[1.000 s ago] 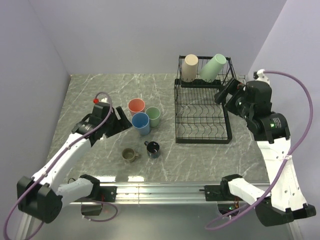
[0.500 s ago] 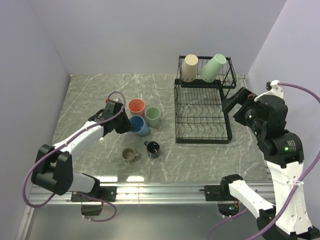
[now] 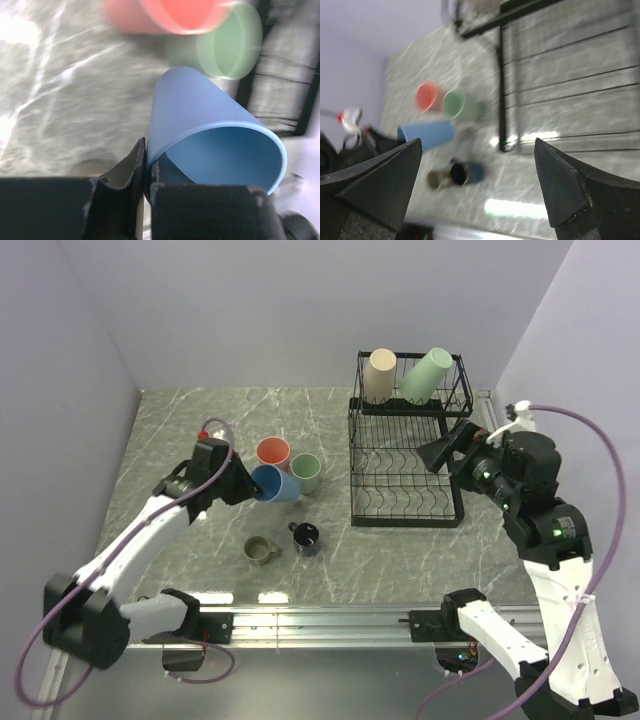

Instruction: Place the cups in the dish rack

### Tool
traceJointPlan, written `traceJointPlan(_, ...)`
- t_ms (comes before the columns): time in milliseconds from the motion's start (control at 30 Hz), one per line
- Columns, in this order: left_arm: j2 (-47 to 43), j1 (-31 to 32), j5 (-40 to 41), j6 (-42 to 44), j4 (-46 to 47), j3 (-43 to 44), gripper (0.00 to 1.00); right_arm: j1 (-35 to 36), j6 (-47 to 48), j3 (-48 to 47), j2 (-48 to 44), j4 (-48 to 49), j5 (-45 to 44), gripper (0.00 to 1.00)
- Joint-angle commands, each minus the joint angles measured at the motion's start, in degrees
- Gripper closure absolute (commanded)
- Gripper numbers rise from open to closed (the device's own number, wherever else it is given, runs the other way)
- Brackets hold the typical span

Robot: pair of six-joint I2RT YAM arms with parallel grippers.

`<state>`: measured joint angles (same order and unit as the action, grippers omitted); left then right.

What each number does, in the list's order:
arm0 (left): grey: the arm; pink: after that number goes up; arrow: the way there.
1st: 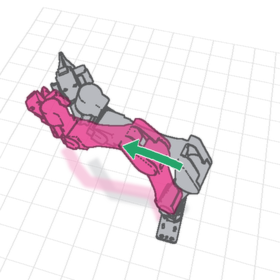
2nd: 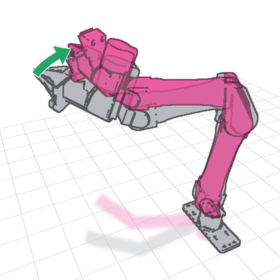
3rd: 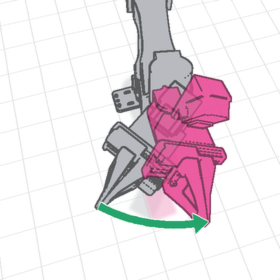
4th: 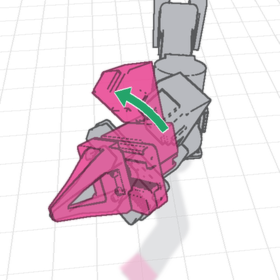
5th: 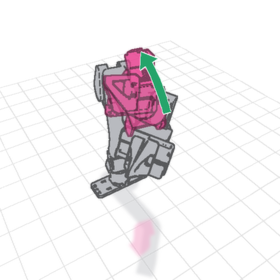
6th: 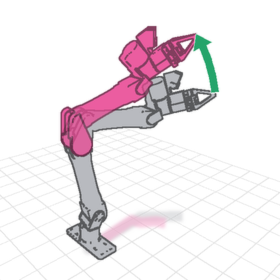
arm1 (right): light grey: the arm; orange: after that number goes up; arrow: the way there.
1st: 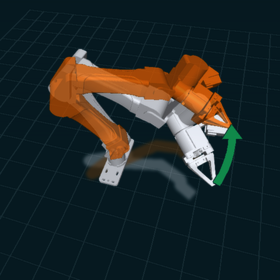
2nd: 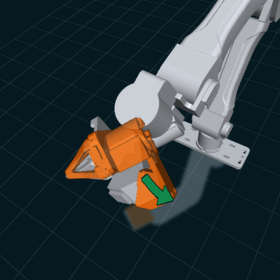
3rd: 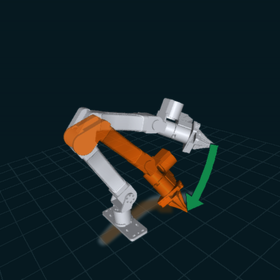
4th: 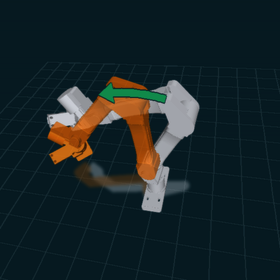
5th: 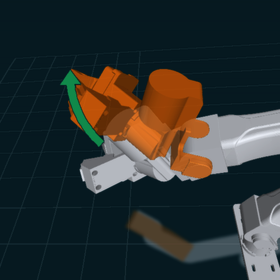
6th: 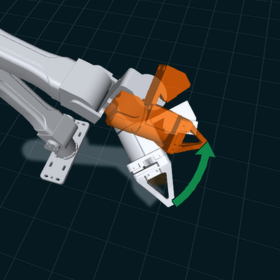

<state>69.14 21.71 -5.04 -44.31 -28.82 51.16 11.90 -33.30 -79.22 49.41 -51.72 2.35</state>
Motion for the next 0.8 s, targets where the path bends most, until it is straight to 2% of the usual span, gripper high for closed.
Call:
traceJointPlan(0,-8.75,-0.01,-5.56,-1.47,0.68,4.57,1.00,2.07,-4.29,6.08,-1.32,11.88,16.25,0.00)
traceJointPlan(33,-11.98,-0.09,-7.68,-2.35,2.78,3.87,1.00,2.60,-6.06,10.45,-1.24,17.91,22.72,0.00)
traceJointPlan(133,-16.74,-0.27,-16.82,-7.70,14.11,1.06,1.00,7.68,-13.70,17.95,-0.46,29.34,28.66,0.00)
traceJointPlan(200,-17.72,-0.18,-21.48,-12.62,23.40,-1.31,1.00,13.03,-18.26,20.93,0.16,34.21,27.98,0.00)
traceJointPlan(233,-18.08,-0.18,-25.86,-14.20,27.46,-2.37,1.00,14.63,-19.86,21.73,0.51,39.19,27.89,0.00)
traceJointPlan(300,-18.17,-0.01,-29.57,-20.09,34.85,-6.57,1.00,16.39,-25.03,24.01,1.47,44.05,27.80,0.00)
traceJointPlan(333,-18.43,0.17,-32.11,-24.37,42.45,-7.99,1.00,17.79,-26.89,24.72,1.83,49.04,27.80,0.00)
traceJointPlan(467,-19.48,2.18,-31.88,-29.16,50.61,-11.95,1.00,21.14,-35.07,26.57,3.85,61.81,27.36,0.00)
traceJointPlan(533,-20.36,2.80,-31.26,-31.17,52.36,-13.44,1.00,23.33,-36.40,24.74,5.96,64.02,26.48,0.00)
traceJointPlan(667,-20.72,3.16,-29.86,-37.67,64.11,-17.66,1.00,26.50,-37.63,22.18,9.73,66.13,25.25,0.00)
traceJointPlan(767,-20.28,3.95,-28.98,-41.37,69.41,-20.21,1.00,29.13,-37.81,21.13,10.88,66.32,23.85,0.00)
